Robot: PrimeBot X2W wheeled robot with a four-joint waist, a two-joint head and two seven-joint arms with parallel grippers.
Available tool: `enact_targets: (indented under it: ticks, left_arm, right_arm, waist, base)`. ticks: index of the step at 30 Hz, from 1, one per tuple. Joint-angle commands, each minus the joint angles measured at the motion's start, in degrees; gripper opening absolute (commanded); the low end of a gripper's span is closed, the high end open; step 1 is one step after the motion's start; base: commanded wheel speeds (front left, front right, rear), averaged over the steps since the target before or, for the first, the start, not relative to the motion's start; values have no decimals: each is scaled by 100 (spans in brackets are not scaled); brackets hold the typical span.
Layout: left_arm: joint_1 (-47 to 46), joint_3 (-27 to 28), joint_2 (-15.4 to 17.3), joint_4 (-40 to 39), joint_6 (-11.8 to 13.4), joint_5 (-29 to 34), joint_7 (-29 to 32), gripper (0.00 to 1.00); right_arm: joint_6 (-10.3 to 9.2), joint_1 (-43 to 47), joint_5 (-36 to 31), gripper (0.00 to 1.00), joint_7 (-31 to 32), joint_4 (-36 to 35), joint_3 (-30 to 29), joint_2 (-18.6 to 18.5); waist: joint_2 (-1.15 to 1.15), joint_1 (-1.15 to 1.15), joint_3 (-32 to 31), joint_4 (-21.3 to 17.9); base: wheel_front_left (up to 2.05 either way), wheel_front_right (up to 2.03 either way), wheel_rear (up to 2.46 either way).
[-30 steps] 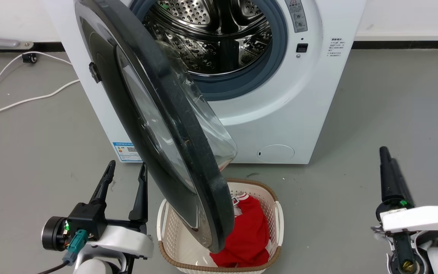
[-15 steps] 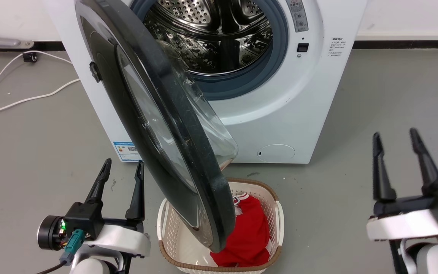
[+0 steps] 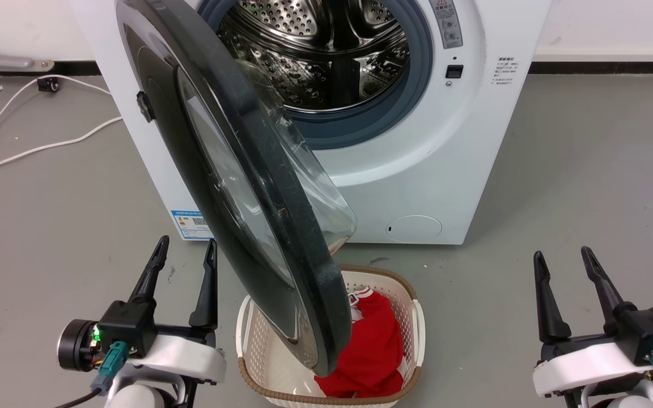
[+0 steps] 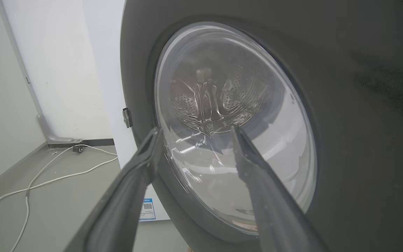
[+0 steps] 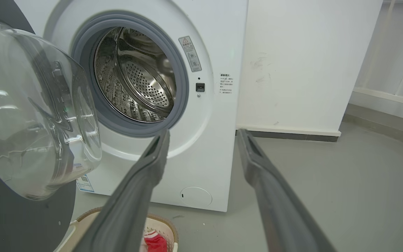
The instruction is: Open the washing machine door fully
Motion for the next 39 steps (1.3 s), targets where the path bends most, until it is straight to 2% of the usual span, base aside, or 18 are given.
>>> enact_targets:
  ticks: [1,12,13,14,15,21,25,39]
  left_arm:
    - [-12,-2,33,-8,-8,21,-15,100]
    - [-14,-23,41,7,-19,24,-15,100]
    - [-14,-25,41,3,-15,17,-15,68]
    - [-14,-28,42,-3,-16,11,-15,22]
    - [-9,-31,43,-8,-18,8,-15,0]
    - [-18,-28,35,-86,-23,-28,-15,0]
    - [-136,-8,18,-444,-16,-62,-15,0]
    - [-675,-75,-6,-2568,131,215,-15,0]
  right_arm:
    - [-4,-46,42,100,-34,26,-2,18]
    - [-4,-155,93,100,-73,181,-10,19]
    - [-4,-158,88,100,-75,185,-8,19]
    - [-4,-159,97,100,-77,197,4,19]
    - [-4,-159,105,100,-78,208,7,19]
    - [-4,-156,116,100,-80,244,19,20]
    - [-4,-179,130,100,-83,254,-6,20]
    - [-4,-203,169,100,-85,327,-4,19]
  waist:
    - [0,0,5,-5]
    - [0,0,38,-21]
    - [0,0,39,-23]
    - [0,0,39,-25]
    - [0,0,35,-27]
    - [0,0,33,-36]
    - [0,0,45,-25]
    - [0,0,20,4]
  base:
    - [0,0,0]
    - [0,0,0]
    - [0,0,0]
    - [0,0,0]
    - [0,0,0]
    - [0,0,0]
    - [0,0,0]
    - [0,0,0]
